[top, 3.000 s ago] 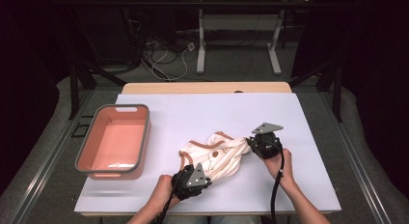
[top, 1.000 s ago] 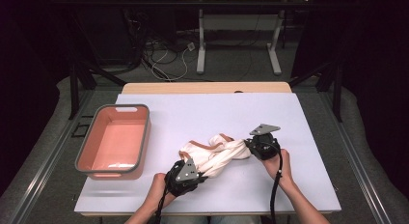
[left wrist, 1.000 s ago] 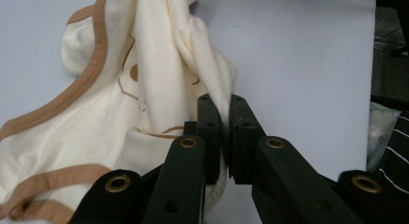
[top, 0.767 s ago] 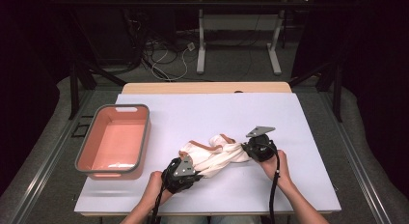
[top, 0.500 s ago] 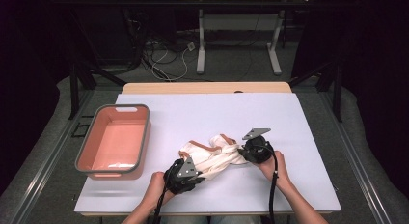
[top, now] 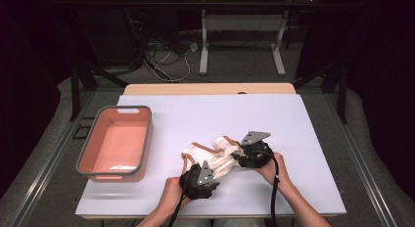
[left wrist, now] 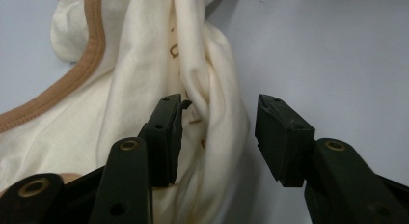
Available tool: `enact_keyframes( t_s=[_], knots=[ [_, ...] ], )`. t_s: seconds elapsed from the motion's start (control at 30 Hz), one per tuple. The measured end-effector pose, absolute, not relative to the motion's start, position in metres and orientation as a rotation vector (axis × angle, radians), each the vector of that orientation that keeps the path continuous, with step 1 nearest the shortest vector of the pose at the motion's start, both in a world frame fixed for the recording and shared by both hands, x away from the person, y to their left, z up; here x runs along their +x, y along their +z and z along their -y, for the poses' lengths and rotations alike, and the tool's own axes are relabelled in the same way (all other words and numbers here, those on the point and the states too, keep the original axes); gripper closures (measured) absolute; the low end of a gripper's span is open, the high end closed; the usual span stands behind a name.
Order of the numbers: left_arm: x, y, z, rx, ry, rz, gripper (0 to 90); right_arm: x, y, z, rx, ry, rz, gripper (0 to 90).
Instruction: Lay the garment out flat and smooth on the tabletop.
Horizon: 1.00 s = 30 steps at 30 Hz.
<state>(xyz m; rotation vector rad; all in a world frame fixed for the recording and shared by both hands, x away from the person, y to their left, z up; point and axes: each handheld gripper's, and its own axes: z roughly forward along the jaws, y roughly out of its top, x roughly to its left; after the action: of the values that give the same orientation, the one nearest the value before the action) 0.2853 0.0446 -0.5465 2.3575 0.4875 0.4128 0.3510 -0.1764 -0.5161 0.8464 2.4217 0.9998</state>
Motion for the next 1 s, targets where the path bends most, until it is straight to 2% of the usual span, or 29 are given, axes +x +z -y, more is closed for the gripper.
enact_keyframes(
  t_s=[0.07, 0.13, 0.23, 0.37, 0.4, 0.7, 0.83, 1.0],
  knots=[
    [0.288, -0.551, -0.038, 2.359, 0.424, -0.506, 52.1, 0.35, -0.516, 0.174, 0.833, 1.005, -2.42, 53.8],
    [0.29, -0.554, -0.033, 2.373, 0.418, -0.502, 56.9, 0.35, -0.516, 0.173, 0.821, 1.004, -2.42, 55.1],
    [0.289, -0.557, -0.031, 2.367, 0.397, -0.474, 70.9, 0.349, -0.516, 0.172, 0.817, 1.008, -2.418, 55.1],
    [0.288, -0.556, -0.032, 2.365, 0.363, -0.449, 79.5, 0.347, -0.515, 0.171, 0.792, 1.009, -2.429, 54.9],
    [0.289, -0.556, -0.033, 2.371, 0.336, -0.437, 80.2, 0.347, -0.515, 0.17, 0.789, 1.007, -2.419, 55.0],
    [0.278, -0.549, -0.051, 2.399, 0.18, -0.306, 81.2, 0.344, -0.515, 0.169, 0.787, 0.991, -2.421, 83.7],
    [0.277, -0.545, -0.064, 2.386, 0.135, -0.313, 81.3, 0.348, -0.519, 0.171, 0.863, 0.926, -2.422, 88.4],
    [0.281, -0.542, -0.075, 2.355, 0.107, -0.363, 81.3, 0.355, -0.524, 0.177, 0.96, 0.878, -2.482, 88.7]
  ],
)
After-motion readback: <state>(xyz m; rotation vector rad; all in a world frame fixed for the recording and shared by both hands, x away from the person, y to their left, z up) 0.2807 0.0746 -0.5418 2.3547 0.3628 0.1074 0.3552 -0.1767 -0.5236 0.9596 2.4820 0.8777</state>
